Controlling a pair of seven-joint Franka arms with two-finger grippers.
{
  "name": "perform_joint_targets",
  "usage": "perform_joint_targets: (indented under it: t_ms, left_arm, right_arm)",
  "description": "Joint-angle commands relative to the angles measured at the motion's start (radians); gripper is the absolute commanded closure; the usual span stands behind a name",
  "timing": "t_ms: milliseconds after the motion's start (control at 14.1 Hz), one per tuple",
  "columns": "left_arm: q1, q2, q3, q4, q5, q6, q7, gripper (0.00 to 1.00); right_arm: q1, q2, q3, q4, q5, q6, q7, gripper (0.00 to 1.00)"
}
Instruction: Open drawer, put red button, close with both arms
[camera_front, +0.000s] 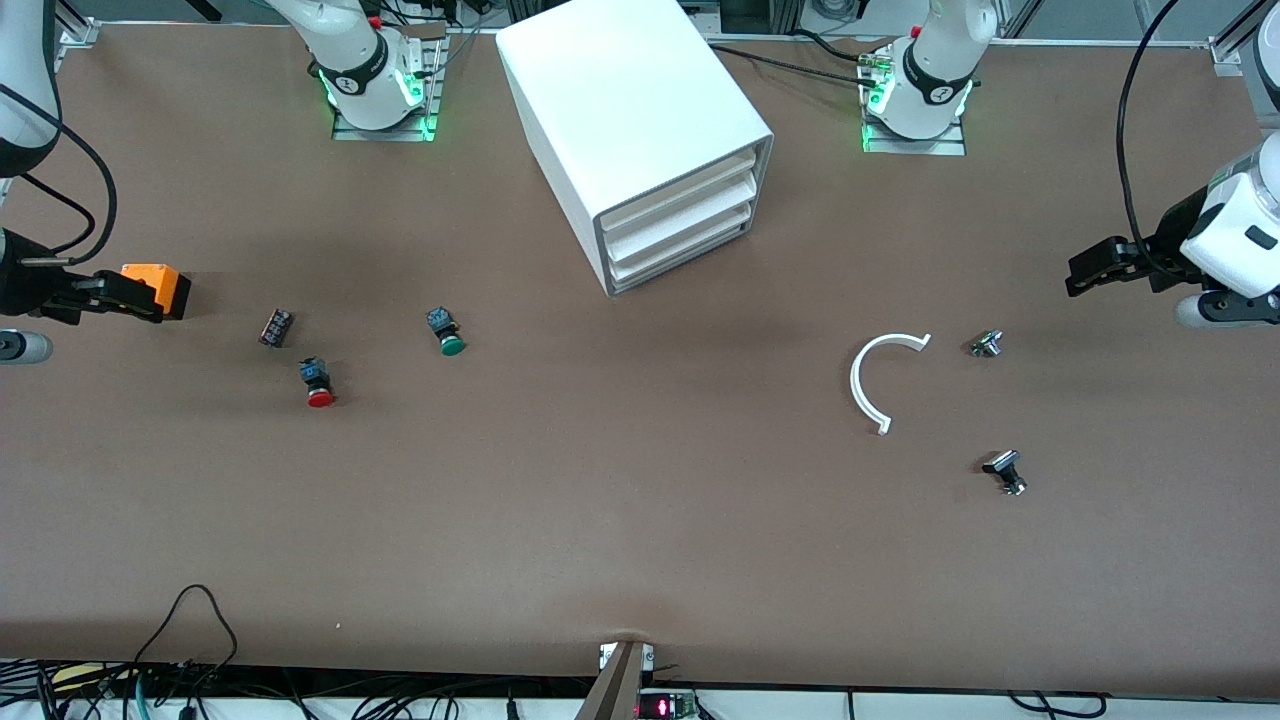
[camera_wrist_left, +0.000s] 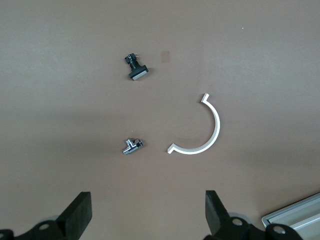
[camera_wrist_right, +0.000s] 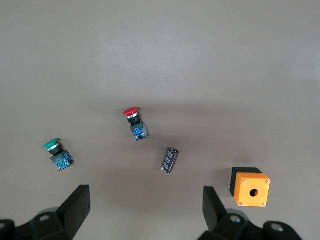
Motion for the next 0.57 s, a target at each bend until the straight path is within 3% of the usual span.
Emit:
perform_joint_targets:
  t_ms: [0, 496]
  left_arm:
    - [0.003, 0.007, 0.003, 0.024, -0.018, -0.021, 0.024, 0.0]
    - [0.003, 0.007, 0.003, 0.026, -0.026, -0.026, 0.024, 0.0]
  right_arm:
    - [-0.009, 0.004, 0.003, 0.006, 0.015, -0.012, -0.022, 0.0]
    - [-0.009, 0.007, 0.003, 0.006, 0.015, -0.01, -0.023, 0.0]
